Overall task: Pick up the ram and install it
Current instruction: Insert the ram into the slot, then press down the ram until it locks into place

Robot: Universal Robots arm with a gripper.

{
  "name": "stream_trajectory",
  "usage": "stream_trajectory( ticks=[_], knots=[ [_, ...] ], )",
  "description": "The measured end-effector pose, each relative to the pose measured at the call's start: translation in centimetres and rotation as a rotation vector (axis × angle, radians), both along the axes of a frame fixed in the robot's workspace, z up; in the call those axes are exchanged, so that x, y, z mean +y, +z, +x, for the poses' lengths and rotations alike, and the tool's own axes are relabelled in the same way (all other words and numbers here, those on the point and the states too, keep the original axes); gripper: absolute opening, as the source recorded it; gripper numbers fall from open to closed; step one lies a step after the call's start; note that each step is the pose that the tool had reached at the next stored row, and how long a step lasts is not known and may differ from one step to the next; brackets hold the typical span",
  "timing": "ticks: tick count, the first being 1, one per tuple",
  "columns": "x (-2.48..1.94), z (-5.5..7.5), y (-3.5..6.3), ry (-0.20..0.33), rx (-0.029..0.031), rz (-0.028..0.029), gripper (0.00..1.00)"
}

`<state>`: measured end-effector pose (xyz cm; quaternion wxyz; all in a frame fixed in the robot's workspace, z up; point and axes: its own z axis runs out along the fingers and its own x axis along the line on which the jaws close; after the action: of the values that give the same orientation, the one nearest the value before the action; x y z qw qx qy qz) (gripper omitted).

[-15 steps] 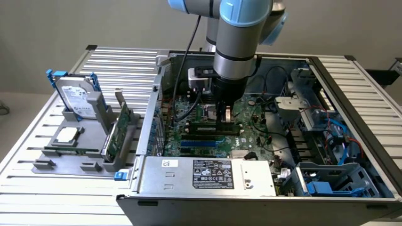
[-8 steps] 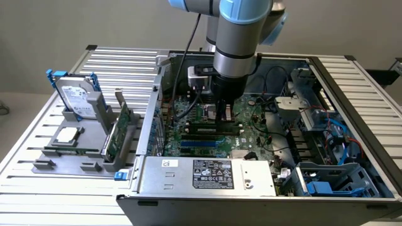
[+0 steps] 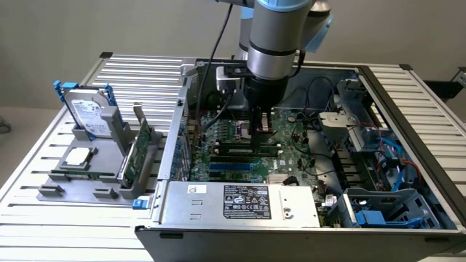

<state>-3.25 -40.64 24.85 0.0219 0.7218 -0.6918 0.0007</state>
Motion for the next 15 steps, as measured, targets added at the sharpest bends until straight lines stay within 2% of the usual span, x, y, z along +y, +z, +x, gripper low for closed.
stream_trajectory(
  ticks=[1, 3, 5, 6, 8, 9, 10, 15],
  knots=[
    [0.0, -0.07, 0.21, -0.001, 0.0004, 0.0028, 0.45],
    [0.0, -0.13, 0.39, -0.001, 0.0007, 0.0037, 0.43],
    [0.0, -0.13, 0.39, -0.001, 0.0007, 0.0036, 0.31],
    [0.0, -0.13, 0.39, -0.001, 0.0007, 0.0037, 0.31],
    [0.0, -0.13, 0.39, -0.001, 0.0007, 0.0037, 0.18],
    [0.0, -0.13, 0.39, -0.001, 0.0008, 0.0036, 0.18],
    [0.0, -0.13, 0.39, -0.001, 0.0008, 0.0036, 0.13],
    [0.0, -0.13, 0.39, -0.001, 0.0007, 0.0036, 0.11]
  ],
)
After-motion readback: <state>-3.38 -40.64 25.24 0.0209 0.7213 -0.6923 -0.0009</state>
